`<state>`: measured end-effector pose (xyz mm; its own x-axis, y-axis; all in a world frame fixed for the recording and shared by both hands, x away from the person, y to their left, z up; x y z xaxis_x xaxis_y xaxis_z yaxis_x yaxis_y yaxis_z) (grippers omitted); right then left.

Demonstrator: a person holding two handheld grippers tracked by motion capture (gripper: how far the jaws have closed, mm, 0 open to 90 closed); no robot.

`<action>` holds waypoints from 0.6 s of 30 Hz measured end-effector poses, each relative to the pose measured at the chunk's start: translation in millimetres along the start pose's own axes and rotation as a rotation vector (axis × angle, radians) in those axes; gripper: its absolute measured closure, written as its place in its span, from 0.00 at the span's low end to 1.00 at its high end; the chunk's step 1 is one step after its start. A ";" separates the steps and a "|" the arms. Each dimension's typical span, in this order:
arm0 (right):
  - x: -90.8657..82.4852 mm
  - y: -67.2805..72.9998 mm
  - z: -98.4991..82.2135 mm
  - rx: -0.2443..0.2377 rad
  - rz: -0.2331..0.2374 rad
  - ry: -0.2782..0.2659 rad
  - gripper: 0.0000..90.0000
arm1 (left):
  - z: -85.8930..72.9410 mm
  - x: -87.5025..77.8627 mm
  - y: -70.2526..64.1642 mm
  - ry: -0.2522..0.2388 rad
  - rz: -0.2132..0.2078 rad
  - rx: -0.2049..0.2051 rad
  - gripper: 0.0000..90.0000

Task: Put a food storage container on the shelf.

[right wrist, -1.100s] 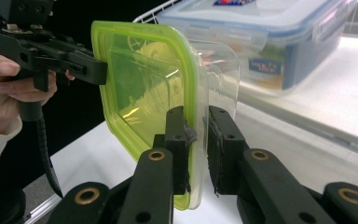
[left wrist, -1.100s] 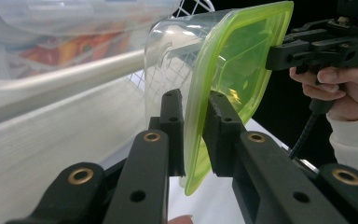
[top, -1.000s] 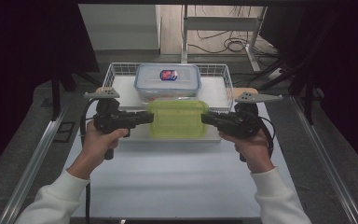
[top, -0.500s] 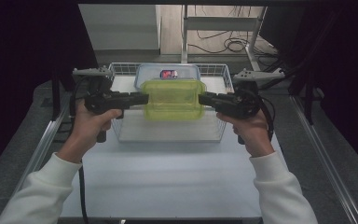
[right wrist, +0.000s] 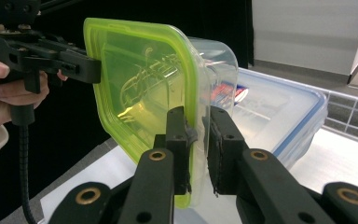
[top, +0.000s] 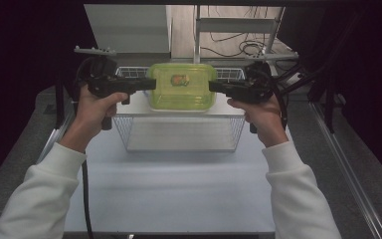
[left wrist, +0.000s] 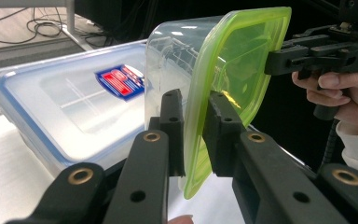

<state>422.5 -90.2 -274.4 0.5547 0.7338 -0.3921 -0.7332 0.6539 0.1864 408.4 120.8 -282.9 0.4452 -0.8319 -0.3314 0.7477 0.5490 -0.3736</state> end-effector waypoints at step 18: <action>42.7 -28.8 17.4 0.094 -0.012 0.074 0.88 | 14.4 13.9 47.1 0.032 0.029 -0.073 0.88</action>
<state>474.2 -74.5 -280.9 0.5299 0.7126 -0.4598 -0.6849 0.6793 0.2636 456.9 133.9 -292.6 0.4493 -0.8131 -0.3702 0.6961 0.5783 -0.4254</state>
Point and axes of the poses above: each handheld gripper's, and its own axes: x roughly forward along the jaws, z roughly out of its top, y roughly to its left, the point moved 9 cm from there along x, roughly forward along the jaws, and after that the axes turned 5 degrees about -z, right-handed, at the moved point
